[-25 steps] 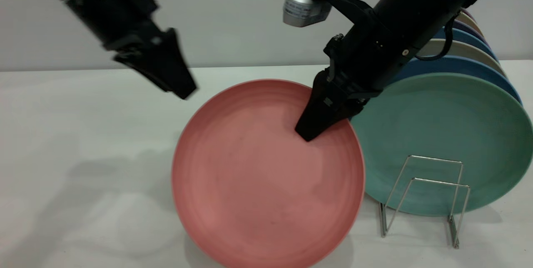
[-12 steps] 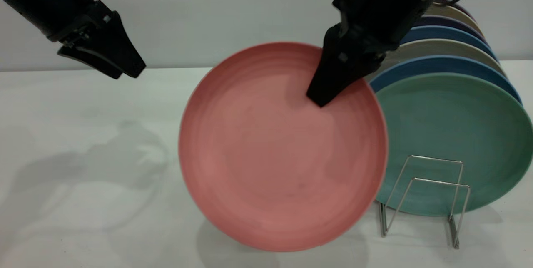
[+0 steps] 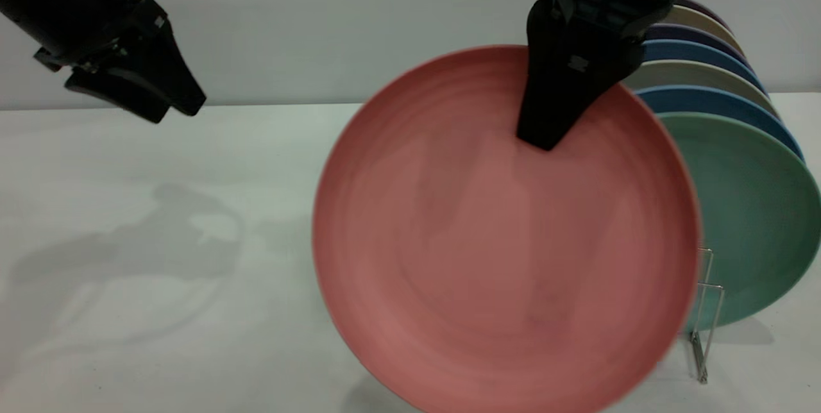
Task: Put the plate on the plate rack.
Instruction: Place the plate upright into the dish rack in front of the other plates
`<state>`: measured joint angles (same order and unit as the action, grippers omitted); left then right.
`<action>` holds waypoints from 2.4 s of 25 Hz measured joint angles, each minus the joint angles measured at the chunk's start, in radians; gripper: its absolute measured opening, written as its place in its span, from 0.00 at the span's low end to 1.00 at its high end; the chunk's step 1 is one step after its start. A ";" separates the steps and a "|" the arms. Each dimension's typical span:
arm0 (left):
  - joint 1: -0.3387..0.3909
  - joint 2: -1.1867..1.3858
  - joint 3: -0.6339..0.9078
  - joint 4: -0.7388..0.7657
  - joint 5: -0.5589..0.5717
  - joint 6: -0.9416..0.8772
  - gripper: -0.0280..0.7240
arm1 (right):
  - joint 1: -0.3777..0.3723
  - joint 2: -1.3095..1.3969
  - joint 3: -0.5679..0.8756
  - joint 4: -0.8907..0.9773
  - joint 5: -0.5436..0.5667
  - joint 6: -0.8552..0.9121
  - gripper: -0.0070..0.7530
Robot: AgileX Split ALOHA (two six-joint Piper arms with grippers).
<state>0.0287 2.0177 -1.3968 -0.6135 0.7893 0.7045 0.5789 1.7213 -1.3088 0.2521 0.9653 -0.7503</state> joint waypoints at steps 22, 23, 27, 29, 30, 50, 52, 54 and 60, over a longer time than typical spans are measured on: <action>0.000 0.000 0.000 0.204 -0.003 -0.251 0.74 | 0.123 -0.058 0.000 -0.506 0.104 0.330 0.11; 0.000 0.000 0.000 0.204 -0.005 -0.251 0.74 | 0.133 -0.067 0.000 -0.531 0.104 0.334 0.11; 0.000 0.000 0.000 0.204 -0.012 -0.251 0.74 | 0.149 -0.091 0.000 -0.591 0.100 0.353 0.11; 0.000 0.000 0.000 0.204 -0.017 -0.251 0.74 | 0.149 -0.096 0.000 -0.606 0.099 0.356 0.11; 0.000 0.000 0.000 0.204 -0.019 -0.251 0.74 | 0.149 -0.097 0.000 -0.614 0.100 0.357 0.11; 0.000 0.000 0.000 0.204 -0.057 -0.251 0.74 | 0.149 -0.098 0.020 -0.790 0.097 0.445 0.11; 0.000 0.000 0.000 0.203 -0.059 -0.251 0.74 | 0.149 -0.098 0.058 -0.806 0.080 0.458 0.11; 0.000 0.000 0.000 0.202 -0.059 -0.251 0.74 | 0.149 -0.098 0.095 -0.818 0.061 0.473 0.11; 0.000 0.000 0.000 0.201 -0.062 -0.252 0.74 | 0.149 -0.098 0.118 -0.829 0.023 0.509 0.11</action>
<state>0.0287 2.0177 -1.3968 -0.4130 0.7278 0.4529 0.7277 1.6233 -1.1910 -0.5773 0.9882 -0.2416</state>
